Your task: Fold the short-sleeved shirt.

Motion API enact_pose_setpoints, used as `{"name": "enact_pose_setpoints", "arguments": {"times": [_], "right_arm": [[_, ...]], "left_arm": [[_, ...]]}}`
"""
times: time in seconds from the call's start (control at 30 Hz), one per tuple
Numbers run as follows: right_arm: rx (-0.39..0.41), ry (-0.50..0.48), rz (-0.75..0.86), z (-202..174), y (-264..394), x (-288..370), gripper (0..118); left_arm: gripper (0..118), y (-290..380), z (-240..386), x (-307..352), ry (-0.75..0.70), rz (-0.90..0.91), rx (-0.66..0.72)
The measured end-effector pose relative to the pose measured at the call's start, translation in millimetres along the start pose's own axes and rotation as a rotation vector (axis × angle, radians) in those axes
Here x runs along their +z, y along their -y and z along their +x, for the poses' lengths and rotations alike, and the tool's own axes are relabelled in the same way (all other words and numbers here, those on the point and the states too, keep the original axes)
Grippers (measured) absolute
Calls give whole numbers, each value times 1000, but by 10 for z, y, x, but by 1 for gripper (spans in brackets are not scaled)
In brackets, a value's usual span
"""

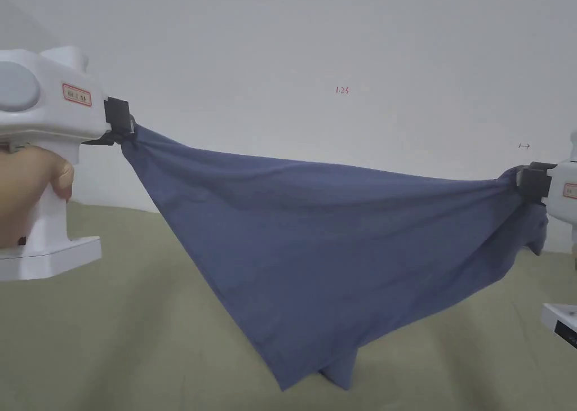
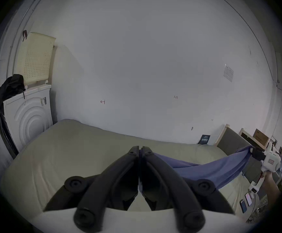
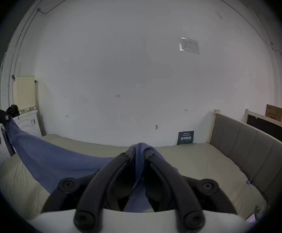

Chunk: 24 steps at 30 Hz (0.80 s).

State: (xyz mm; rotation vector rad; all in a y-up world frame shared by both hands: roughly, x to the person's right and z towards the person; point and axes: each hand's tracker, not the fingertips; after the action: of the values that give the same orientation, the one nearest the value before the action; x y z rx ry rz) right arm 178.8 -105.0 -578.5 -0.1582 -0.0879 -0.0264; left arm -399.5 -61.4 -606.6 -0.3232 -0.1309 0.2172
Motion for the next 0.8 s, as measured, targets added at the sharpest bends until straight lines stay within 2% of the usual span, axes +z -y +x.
{"name": "enact_pose_setpoints", "arguments": {"times": [0.1, 0.17, 0.27, 0.3, 0.47, 0.8], "right_arm": [[-11, 27, -30, -19, -16, -167, 14], [7, 27, -19, -38, -5, -204, 14], [34, 22, -3, -85, 13, -218, 14], [37, 16, -6, -94, 26, -216, 14], [35, 0, -41, -119, 282, -142, 14], [0, -30, -139, 27, 941, 465, 14]], "left_arm": [[2, -5, -29, -14, -1, 16, 16], [2, -101, -258, -345, 0, 23, 25], [2, -99, -453, -455, 4, 24, 49], [2, 58, -183, -262, 6, 23, 74], [2, 326, -549, -358, 14, -32, 133], [2, 1113, -776, -51, 17, -159, 125]]}}
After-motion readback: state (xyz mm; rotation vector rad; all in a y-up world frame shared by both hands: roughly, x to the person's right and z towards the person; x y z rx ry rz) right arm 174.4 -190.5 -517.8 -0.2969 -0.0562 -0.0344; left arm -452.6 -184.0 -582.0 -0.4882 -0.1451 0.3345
